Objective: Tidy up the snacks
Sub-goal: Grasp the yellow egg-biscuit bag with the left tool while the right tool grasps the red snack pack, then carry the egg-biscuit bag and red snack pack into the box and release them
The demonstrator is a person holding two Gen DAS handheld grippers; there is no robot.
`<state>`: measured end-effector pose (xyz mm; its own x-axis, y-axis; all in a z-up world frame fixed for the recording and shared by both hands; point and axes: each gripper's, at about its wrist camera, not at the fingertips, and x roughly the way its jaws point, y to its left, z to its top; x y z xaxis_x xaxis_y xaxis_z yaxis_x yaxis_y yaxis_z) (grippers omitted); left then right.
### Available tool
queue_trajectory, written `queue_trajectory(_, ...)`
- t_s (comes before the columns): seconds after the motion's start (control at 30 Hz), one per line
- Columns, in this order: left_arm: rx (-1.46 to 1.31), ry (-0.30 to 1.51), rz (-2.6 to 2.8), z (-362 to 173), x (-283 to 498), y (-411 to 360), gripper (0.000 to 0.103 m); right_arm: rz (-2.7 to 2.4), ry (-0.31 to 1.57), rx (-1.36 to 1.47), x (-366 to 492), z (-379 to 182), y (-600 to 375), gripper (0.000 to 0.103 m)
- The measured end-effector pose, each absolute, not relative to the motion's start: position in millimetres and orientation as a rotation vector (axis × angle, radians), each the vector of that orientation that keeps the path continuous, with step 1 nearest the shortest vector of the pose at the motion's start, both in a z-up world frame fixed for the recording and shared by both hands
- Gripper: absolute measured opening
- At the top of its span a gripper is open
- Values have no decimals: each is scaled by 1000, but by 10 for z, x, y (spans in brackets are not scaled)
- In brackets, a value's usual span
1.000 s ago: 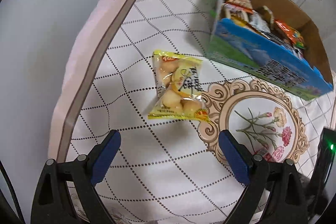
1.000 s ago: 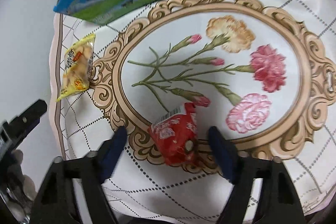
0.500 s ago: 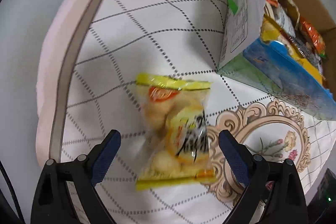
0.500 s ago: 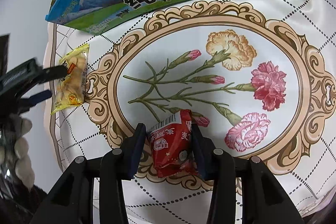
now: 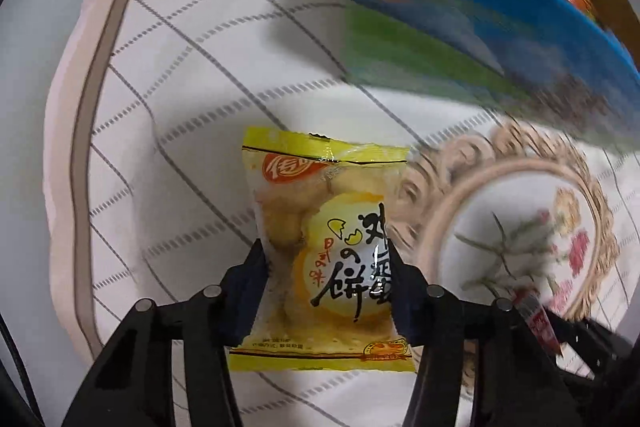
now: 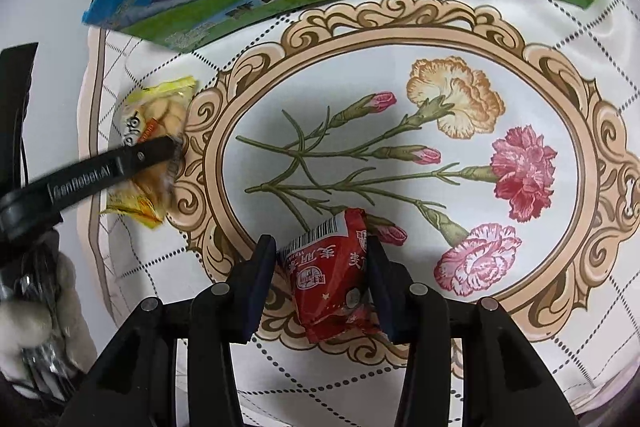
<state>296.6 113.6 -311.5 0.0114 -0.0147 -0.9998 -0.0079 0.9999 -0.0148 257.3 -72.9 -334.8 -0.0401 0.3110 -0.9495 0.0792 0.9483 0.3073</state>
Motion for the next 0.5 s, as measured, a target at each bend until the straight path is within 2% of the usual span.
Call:
queue_trajectory(0.27, -9, 1570, -132, -3048, 2389, 615, 51, 153, 1621, 275, 2341, -3262, -1144, 46)
queue_trajectory(0.5, 44, 1543, -121, -3128, 2204, 439, 51, 144, 1603, 284, 2150, -3359, -1314, 45)
